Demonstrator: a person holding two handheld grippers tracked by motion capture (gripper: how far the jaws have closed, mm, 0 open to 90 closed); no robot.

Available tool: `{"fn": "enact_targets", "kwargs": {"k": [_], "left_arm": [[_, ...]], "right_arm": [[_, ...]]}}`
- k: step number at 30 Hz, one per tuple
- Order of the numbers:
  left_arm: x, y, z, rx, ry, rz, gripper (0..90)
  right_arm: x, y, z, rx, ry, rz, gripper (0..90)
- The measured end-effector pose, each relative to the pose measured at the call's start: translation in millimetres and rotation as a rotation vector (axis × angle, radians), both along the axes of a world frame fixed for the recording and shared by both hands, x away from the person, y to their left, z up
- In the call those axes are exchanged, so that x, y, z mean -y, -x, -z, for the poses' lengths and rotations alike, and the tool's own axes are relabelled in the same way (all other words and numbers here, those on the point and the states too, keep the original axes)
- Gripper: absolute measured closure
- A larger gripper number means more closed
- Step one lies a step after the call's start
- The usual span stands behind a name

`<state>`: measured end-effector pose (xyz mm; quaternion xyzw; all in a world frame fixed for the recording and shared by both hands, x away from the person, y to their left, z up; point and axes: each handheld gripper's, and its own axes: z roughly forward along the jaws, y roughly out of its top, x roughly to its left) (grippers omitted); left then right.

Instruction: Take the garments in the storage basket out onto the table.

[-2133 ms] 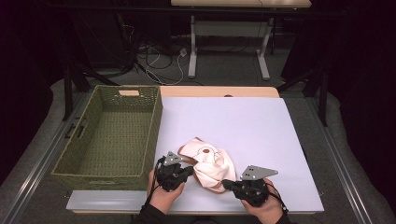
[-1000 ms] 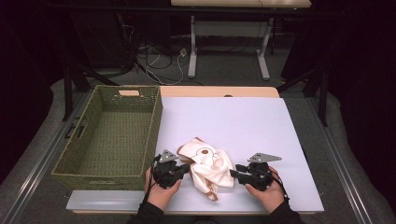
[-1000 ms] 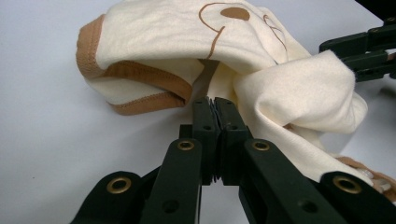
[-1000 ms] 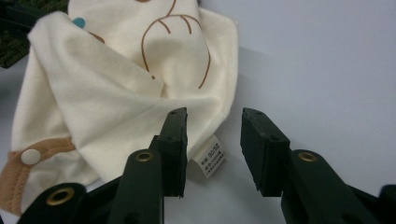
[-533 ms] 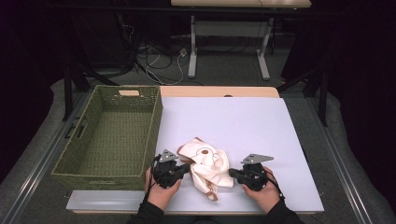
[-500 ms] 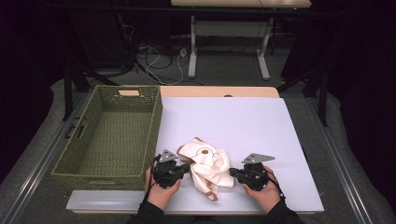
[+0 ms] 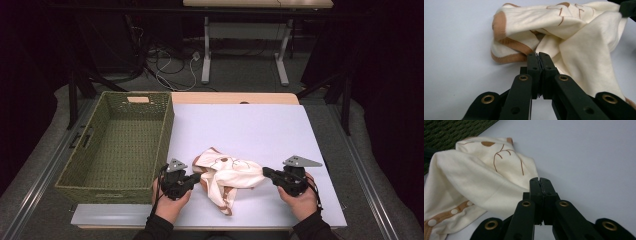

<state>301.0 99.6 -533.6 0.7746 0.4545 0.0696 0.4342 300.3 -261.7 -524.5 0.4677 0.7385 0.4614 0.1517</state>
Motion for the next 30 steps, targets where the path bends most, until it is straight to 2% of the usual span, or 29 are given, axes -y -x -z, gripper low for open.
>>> {"fn": "enact_targets", "kwargs": {"k": [5, 8, 9, 17, 18, 19, 23, 26, 28, 30], "left_arm": [[2.5, 1.9, -2.0, 0.020, -0.009, -0.007, 88.2], [3.1, 2.0, -3.9, 0.038, -0.037, 0.004, 88.2], [4.2, 1.8, -4.0, 0.042, -0.029, 0.000, 88.2], [10.0, -3.6, -12.9, 0.089, -0.045, -0.005, 88.2], [10.7, -4.9, -14.6, 0.096, -0.051, -0.010, 88.2], [11.6, -6.8, -16.0, 0.105, -0.051, -0.015, 88.2], [12.3, -15.4, -23.2, 0.118, -0.047, -0.036, 88.2], [14.4, -23.6, -28.2, 0.134, -0.046, -0.060, 88.2], [15.8, -29.0, -31.4, 0.131, -0.040, -0.069, 88.2], [17.5, -33.6, -33.5, 0.133, -0.036, -0.086, 88.2]], "right_arm": [[17.1, 0.7, -11.6, 0.038, -0.026, 0.045, 90.0], [26.5, 2.7, -18.7, 0.060, -0.037, 0.069, 90.0], [28.6, 3.5, -20.4, 0.067, -0.043, 0.081, 90.0], [46.4, 11.1, -38.3, 0.118, -0.037, 0.121, 90.0], [50.4, 11.6, -41.4, 0.132, -0.017, 0.128, 90.0], [52.2, 12.1, -43.5, 0.130, -0.039, 0.140, 90.0], [66.7, 9.6, -52.5, 0.135, -0.060, 0.182, 90.0], [69.5, 5.2, -52.9, 0.143, -0.049, 0.188, 90.0], [70.9, -4.4, -50.9, 0.122, -0.036, 0.197, 89.9], [71.2, -9.1, -49.2, 0.127, -0.034, 0.202, 90.0]]}}
